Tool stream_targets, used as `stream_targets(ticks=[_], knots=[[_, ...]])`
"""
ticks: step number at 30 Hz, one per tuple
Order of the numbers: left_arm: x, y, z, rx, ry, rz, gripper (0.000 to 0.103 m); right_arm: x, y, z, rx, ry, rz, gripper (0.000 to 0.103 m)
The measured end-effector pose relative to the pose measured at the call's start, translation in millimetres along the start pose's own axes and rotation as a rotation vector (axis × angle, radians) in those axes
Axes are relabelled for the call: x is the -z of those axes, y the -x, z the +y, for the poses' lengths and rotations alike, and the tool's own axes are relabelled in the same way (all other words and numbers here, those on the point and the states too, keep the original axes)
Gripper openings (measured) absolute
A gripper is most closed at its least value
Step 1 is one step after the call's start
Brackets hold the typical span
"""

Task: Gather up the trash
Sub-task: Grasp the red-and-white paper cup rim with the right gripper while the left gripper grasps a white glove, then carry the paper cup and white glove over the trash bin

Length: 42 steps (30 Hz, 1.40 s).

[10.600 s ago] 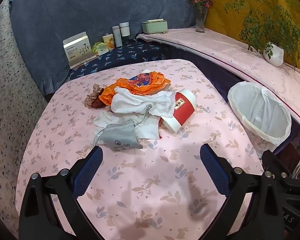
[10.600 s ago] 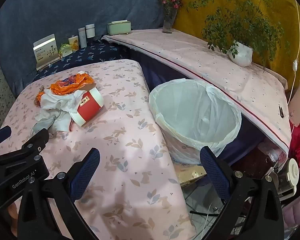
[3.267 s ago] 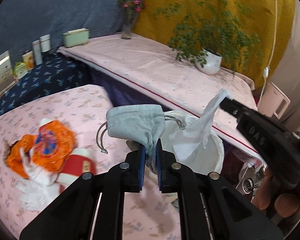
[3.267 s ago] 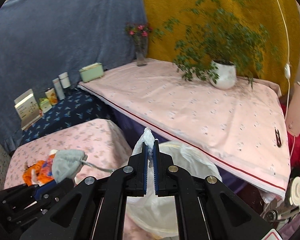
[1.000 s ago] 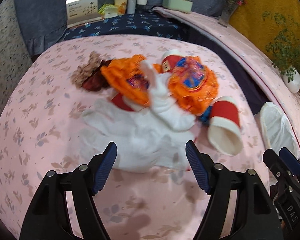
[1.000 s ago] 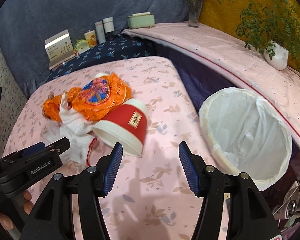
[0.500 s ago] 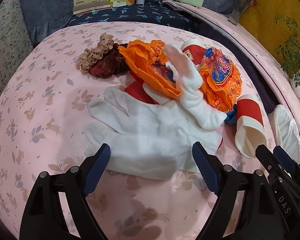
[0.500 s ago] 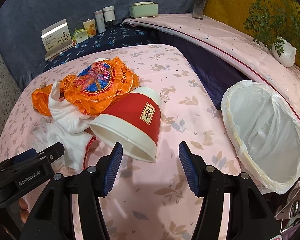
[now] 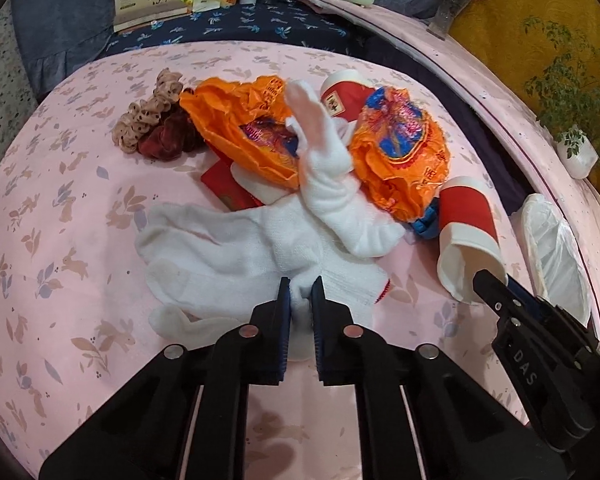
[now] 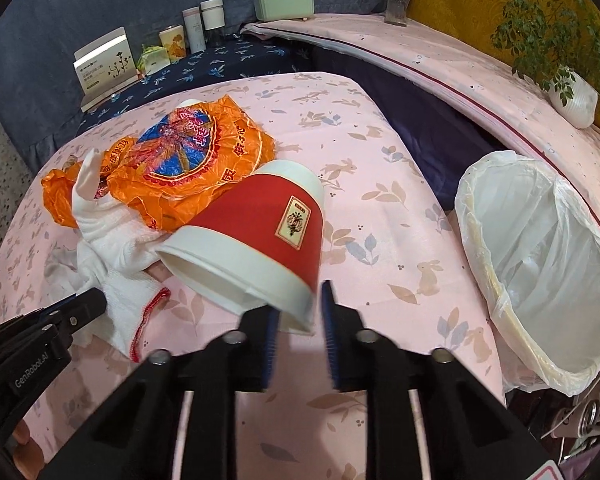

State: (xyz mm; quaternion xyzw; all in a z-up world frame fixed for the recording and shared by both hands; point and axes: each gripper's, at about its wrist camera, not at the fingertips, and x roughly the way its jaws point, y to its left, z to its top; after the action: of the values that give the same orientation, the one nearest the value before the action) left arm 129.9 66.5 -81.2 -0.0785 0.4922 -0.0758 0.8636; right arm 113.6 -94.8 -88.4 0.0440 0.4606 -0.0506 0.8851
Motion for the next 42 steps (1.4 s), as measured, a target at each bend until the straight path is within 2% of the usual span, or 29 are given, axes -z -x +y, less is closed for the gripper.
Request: stream_targets(ticks=[4,23,31,42], knots=[[1,14,-7,0.016,-0.007,-0.02,0.008,-1,12,-4,-0.013,-0.012,-0.026,0.003],[-4,85,-71,0.127,-0.114,-0.142,0.007,-19,100,-41,-0.053,-0.086,-0.213,0.003],[-7,95,-115,0.179,-0.185,-0.157,0.007,-20,123,-77,-0.017,-0.137,-0.268,0.003],[-10,90,-189,0.233,-0.301,-0.156,0.007,-13,129,-146,0.07,-0.24,-0.288,0.003]])
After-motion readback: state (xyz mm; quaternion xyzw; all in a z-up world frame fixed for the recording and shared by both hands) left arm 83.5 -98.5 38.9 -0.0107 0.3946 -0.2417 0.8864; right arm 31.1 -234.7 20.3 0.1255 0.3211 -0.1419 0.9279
